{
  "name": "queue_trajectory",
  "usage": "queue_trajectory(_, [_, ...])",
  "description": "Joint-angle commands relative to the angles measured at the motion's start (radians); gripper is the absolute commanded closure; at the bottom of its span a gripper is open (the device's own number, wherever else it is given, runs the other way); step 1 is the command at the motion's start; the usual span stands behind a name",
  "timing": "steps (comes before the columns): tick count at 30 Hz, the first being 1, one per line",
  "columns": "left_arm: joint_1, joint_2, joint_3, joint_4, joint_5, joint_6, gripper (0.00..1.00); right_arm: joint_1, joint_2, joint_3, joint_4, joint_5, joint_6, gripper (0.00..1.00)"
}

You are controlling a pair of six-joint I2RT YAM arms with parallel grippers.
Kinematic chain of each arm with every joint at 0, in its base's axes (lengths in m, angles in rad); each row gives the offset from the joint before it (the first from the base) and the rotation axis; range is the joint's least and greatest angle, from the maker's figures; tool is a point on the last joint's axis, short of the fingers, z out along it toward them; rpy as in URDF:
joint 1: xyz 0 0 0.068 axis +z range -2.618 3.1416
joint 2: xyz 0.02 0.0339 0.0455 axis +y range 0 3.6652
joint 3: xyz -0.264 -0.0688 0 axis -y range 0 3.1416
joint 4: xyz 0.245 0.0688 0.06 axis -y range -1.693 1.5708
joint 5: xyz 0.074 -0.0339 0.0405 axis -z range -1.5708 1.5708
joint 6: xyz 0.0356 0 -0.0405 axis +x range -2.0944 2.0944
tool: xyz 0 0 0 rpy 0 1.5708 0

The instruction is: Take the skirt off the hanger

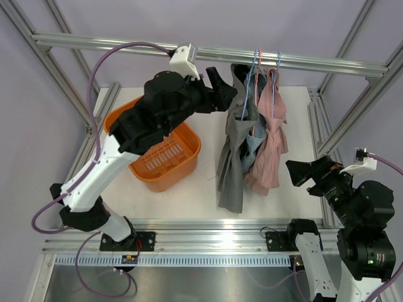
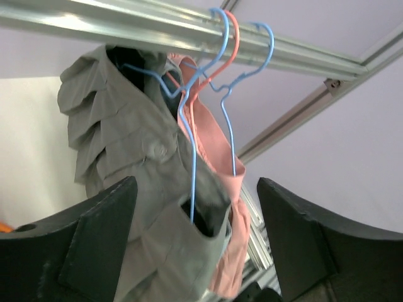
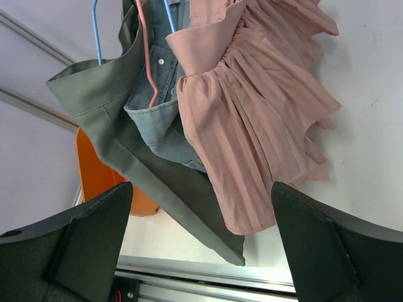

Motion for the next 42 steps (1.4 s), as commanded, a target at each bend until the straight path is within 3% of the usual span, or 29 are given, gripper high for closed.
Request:
queue_trajectory(1, [-0.003, 0.081, 0.107, 0.080, -0.051, 0.076, 0.26, -0.003, -0.016, -0.002, 0.018, -0.016, -0.030, 0.01])
queue_trajectory(17, [-0.018, 0.244, 0.144, 0.145, -0.033, 0.099, 0.40, -0.003, -0.042, -0.019, 0.009, -0.019, -0.047, 0.01])
queue_trajectory(28, [-0.018, 0.300, 0.165, 0.149, -0.011, 0.098, 0.58, -0.003, -0.045, -0.005, -0.010, -0.014, -0.059, 0.01])
queue_trajectory(39, [-0.018, 0.328, 0.147, 0.145, -0.017, 0.094, 0.62, -0.003, -0.040, 0.018, -0.019, -0.011, -0.061, 0.01])
queue_trajectory(41, [-0.017, 0.334, 0.148, 0.149, -0.016, 0.099, 0.65, -0.001, -0.039, 0.024, -0.022, -0.011, -0.062, 0.01])
queue_trajectory(42, [-0.017, 0.333, 0.148, 0.148, -0.017, 0.099, 0.72, -0.003, -0.037, 0.024, -0.024, -0.010, -0.062, 0.01])
